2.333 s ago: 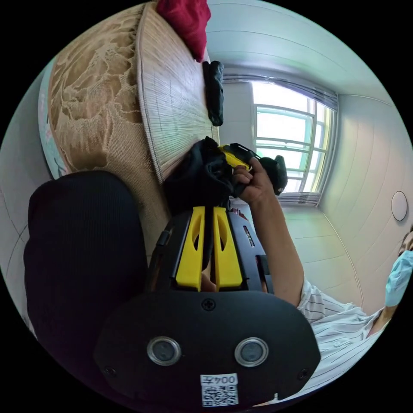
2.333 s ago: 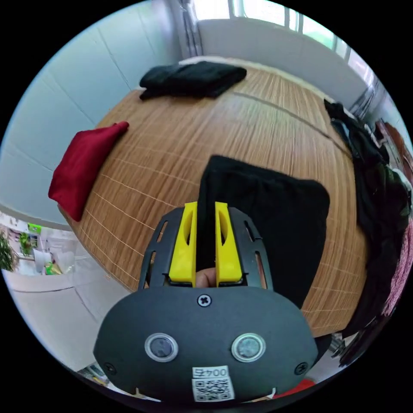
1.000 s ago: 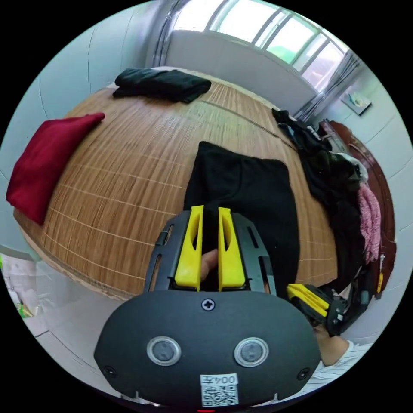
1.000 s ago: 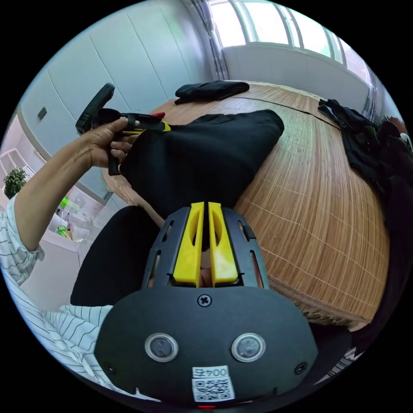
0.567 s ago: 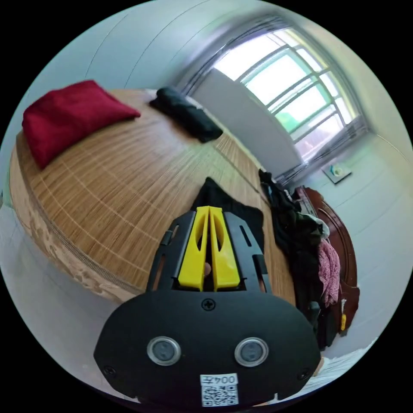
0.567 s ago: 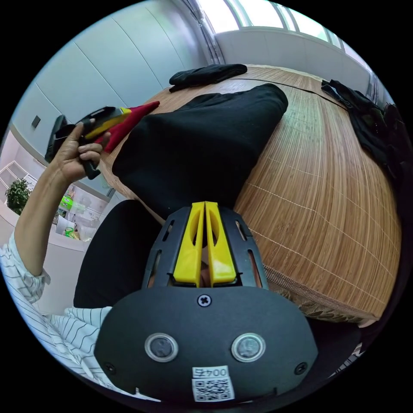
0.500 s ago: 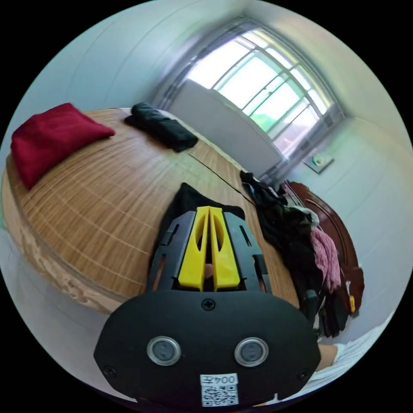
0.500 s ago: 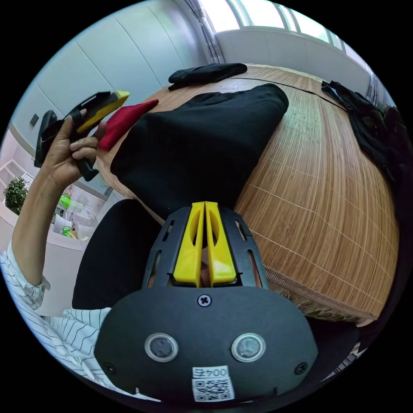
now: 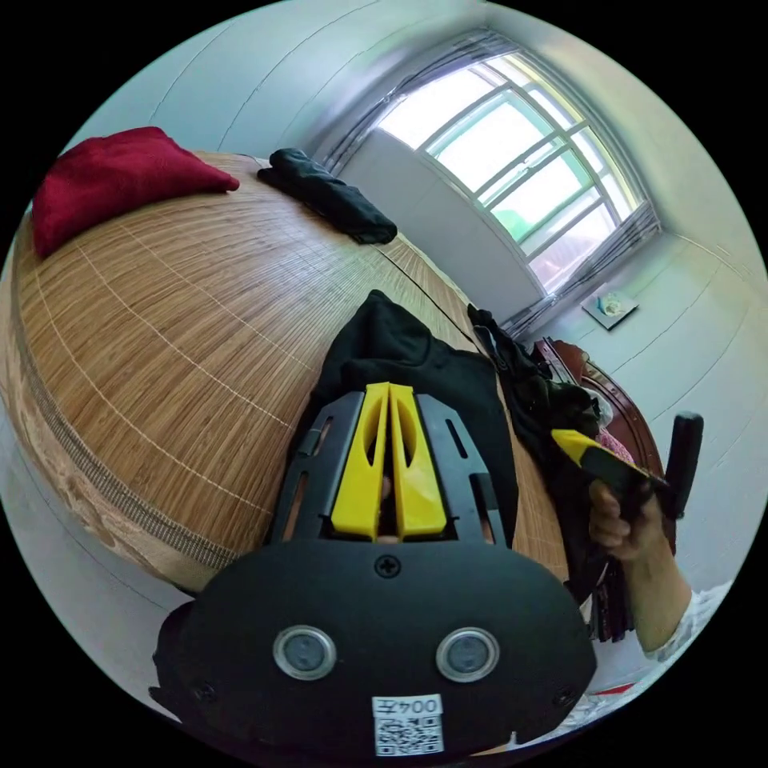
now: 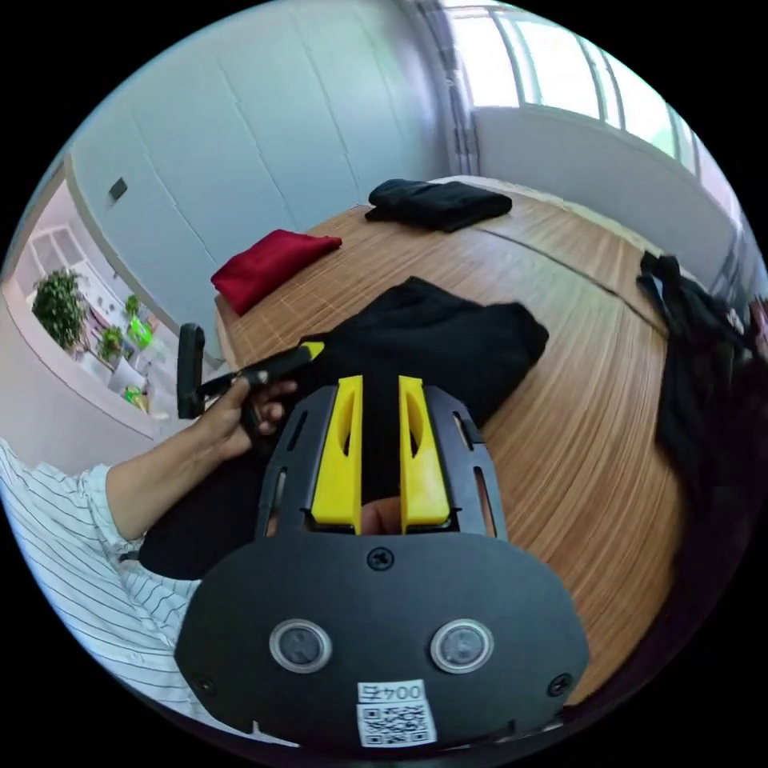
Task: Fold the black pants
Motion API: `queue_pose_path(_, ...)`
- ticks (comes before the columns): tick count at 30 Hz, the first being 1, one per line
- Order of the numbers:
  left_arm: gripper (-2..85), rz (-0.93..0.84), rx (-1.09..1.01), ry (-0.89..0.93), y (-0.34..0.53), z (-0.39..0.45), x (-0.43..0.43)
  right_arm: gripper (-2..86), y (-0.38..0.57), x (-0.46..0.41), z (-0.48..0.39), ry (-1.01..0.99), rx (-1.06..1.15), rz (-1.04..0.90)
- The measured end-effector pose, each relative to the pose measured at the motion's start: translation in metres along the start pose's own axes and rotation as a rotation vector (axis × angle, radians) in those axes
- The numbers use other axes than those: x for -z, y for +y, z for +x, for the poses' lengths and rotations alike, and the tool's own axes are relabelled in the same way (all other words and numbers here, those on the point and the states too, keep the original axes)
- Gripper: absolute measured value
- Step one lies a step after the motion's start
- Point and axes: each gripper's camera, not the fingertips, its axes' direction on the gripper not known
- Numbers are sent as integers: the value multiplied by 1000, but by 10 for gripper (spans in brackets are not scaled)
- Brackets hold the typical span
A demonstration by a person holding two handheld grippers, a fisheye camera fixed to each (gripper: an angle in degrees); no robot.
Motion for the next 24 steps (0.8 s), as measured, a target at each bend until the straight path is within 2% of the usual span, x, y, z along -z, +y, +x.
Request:
queue_pose_path(4, 1, -14, 42, 98, -2, -20, 8, 70, -100, -51, 7, 69, 181, -94)
queue_pose_path(11, 1, -25, 8, 67, -15, -17, 13, 84, -220, -169, 14, 93, 367, -297)
queue_pose_path(14, 1, -32, 32, 96, -21, -23, 14, 88, -250, -206, 23, -13, 403, -415)
queue_pose_path(19, 1, -35, 44, 122, -31, -25, 16, 91, -276, -238, 31, -34, 508, -525)
queue_pose_path(22, 1, -35, 40, 119, -38, -22, 16, 46, -281, -249, 31, -78, 594, -617)
queue_pose_path(24, 1, -35, 37, 115, -42, -20, 16, 23, -286, -241, 27, -66, 690, -585)
